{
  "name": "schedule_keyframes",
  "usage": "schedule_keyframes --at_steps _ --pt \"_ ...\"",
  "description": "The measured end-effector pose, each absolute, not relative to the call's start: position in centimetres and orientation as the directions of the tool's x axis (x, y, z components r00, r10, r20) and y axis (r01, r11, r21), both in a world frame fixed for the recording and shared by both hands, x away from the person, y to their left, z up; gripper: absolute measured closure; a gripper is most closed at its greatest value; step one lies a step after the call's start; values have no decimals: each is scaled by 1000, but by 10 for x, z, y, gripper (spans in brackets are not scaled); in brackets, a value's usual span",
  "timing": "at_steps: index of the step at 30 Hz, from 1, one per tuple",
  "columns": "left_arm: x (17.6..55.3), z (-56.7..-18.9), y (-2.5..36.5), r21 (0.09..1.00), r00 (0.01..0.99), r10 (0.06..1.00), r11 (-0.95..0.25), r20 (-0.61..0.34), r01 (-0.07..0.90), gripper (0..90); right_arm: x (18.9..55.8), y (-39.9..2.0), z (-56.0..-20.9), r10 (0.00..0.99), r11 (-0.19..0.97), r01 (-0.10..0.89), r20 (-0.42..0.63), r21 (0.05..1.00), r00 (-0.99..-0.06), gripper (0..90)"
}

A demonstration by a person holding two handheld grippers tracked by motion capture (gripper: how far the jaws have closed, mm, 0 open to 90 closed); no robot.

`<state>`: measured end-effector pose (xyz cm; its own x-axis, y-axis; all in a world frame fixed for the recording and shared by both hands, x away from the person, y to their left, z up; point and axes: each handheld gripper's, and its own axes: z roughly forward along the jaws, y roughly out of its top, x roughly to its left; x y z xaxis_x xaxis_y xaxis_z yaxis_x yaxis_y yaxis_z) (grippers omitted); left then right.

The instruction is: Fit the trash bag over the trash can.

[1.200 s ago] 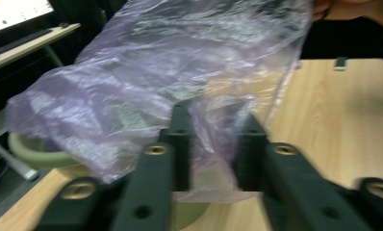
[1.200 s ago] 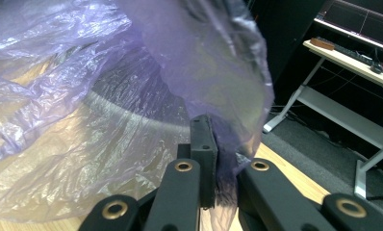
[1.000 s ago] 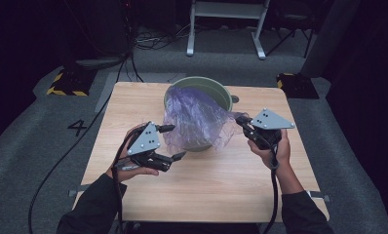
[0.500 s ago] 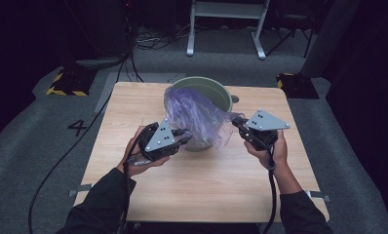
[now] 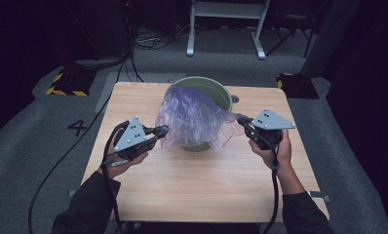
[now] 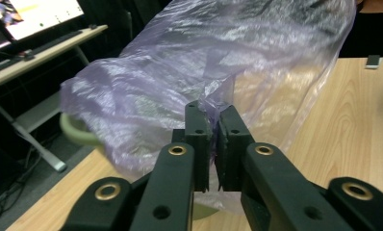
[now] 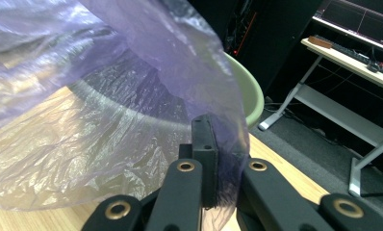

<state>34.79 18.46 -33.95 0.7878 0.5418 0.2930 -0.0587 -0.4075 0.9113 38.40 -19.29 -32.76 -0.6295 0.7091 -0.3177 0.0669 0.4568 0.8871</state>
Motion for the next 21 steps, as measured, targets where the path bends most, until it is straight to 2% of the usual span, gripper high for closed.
schedule_keyframes --at_steps 2,7,11,21 --pt "350 -338 191 916 772 565 -396 291 -56 891 385 -193 -328 710 461 69 -321 885 -627 900" --pt "365 -332 207 950 737 639 -313 221 -13 895 394 -192 -331 712 471 101 -310 876 -630 900" --pt "384 -334 214 951 709 680 -304 184 46 896 407 -190 -335 715 488 145 -299 860 -632 900" --pt "402 -362 227 945 710 698 -286 95 155 896 422 -208 -356 743 486 240 -253 840 -620 900"
